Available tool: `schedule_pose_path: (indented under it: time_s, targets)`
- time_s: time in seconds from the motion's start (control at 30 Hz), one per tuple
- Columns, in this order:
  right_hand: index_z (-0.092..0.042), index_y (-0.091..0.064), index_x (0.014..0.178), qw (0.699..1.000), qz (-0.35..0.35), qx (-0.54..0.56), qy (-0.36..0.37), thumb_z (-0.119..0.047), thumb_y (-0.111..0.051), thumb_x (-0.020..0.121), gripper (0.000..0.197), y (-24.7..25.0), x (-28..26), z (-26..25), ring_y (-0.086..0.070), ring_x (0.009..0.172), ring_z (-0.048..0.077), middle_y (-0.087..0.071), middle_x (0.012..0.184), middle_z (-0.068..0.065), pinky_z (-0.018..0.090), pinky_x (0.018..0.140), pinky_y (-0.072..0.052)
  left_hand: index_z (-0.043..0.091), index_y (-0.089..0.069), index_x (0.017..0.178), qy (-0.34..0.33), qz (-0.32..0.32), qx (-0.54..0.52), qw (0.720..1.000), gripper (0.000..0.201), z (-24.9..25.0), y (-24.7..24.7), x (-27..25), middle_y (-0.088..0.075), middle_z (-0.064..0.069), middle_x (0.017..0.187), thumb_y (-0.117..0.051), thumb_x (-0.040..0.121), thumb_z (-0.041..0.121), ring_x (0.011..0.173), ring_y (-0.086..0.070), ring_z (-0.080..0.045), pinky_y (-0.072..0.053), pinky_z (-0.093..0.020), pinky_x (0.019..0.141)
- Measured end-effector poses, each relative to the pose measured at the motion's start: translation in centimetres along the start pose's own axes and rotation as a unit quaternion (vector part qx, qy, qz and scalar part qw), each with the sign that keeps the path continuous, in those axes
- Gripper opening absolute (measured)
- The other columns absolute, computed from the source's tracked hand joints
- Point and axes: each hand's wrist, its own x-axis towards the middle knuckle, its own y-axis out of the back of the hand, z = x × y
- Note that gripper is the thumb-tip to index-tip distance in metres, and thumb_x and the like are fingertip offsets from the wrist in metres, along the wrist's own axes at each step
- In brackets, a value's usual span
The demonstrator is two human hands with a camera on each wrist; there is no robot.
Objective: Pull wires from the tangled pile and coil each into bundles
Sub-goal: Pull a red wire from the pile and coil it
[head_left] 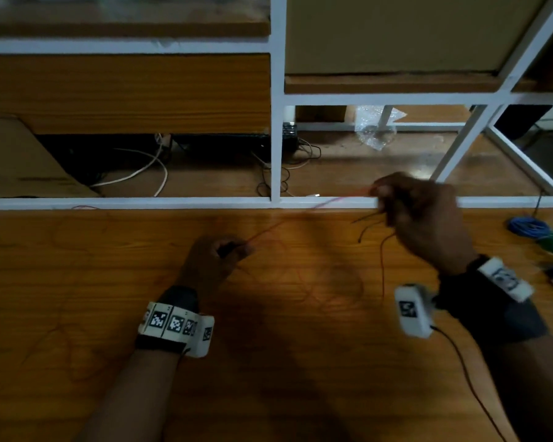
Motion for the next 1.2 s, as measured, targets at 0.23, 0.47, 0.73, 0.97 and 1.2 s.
schedule_pose_path:
  time_s: [0.23,0.47,0.73,0.97,1.2]
  targets:
    - [-0.018,-0.072,0.104,0.982,-0.082,-0.092,-0.145,-0.02,-0.058,0.103,0.014,2.2,-0.7,3.6,-0.071,0.078,0.016,-0.075,0.091,0.002,0.037,0.07,-0.059,0.021,-0.07,0.092,0.04,0.053,0.099,0.993,0.032,-3.3,3.5,1.0,-0.067,0.001,0.087,-0.06,0.091,0.051,0.08,-0.061,-0.014,-0.052,-0.034,0.075]
    - [-0.017,-0.033,0.159,0.931,-0.264,-0.242,-0.065,-0.058,-0.063,0.094,0.082,-6.8,-3.1,2.0,-0.034,0.147,0.029,-0.04,0.16,0.009,0.044,0.118,-0.035,0.034,-0.072,0.108,-0.134,-0.01,0.157,0.978,0.015,-1.6,-0.6,1.2,-0.069,0.015,0.089,-0.065,0.095,0.03,0.074,-0.06,0.001,-0.05,-0.02,0.064]
    - [-0.017,-0.066,0.079,0.969,-0.226,-0.096,0.01,-0.031,-0.052,0.1,0.029,-12.9,-1.0,-1.4,-0.052,0.053,0.017,-0.063,0.065,0.002,0.039,0.052,-0.047,0.034,-0.07,0.115,-0.16,-0.043,0.14,0.976,0.021,-1.5,-2.1,2.1,-0.072,0.011,0.086,-0.061,0.096,0.032,0.071,-0.065,-0.003,-0.054,-0.017,0.061]
    - [-0.011,-0.077,0.096,0.956,-0.227,0.181,-0.032,-0.018,-0.061,0.103,0.019,-6.3,1.5,-1.3,-0.059,0.059,0.027,-0.065,0.066,0.007,0.033,0.059,-0.049,0.034,-0.069,0.116,-0.183,0.023,0.165,0.969,0.029,-3.0,0.4,2.8,-0.07,0.019,0.091,-0.048,0.099,0.045,0.083,-0.061,0.001,-0.051,-0.042,0.098]
    - [-0.018,-0.08,0.094,0.965,-0.104,0.234,-0.062,-0.019,-0.06,0.095,0.019,-0.2,0.3,1.8,-0.056,0.059,0.024,-0.059,0.06,0.009,0.035,0.057,-0.05,0.023,-0.079,0.087,-0.132,0.046,0.357,0.924,0.045,-9.8,5.1,6.3,-0.075,-0.004,0.081,-0.041,0.089,0.048,0.085,-0.07,-0.032,-0.047,-0.054,0.091]
